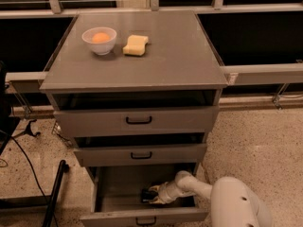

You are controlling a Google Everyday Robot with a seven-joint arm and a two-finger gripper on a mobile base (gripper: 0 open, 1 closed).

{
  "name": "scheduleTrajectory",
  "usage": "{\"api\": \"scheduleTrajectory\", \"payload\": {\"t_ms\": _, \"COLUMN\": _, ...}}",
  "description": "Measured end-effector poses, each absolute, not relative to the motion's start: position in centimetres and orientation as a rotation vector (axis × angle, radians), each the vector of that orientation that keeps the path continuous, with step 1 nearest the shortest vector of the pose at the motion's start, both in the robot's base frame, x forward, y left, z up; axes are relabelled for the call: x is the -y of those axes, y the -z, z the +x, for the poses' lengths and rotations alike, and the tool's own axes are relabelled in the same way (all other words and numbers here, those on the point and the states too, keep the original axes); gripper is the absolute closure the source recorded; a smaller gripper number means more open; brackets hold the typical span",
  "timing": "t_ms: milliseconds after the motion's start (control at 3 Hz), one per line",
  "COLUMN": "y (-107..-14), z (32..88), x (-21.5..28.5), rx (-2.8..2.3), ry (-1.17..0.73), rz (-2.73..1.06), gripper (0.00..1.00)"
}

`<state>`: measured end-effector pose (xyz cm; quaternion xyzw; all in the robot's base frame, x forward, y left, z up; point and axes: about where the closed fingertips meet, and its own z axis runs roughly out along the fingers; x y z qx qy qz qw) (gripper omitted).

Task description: Place rxbar blueberry into bottom drawer

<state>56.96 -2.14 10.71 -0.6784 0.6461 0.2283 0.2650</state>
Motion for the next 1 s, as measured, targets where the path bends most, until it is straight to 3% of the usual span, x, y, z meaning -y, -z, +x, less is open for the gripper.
{"api": "scheduleTrajectory", "payload": {"t_ms": 1000, "y": -10.7, "z": 56.95, "x": 2.13, "rx": -1.746, "ry": -0.617, "rz": -1.833, "gripper": 0.04}}
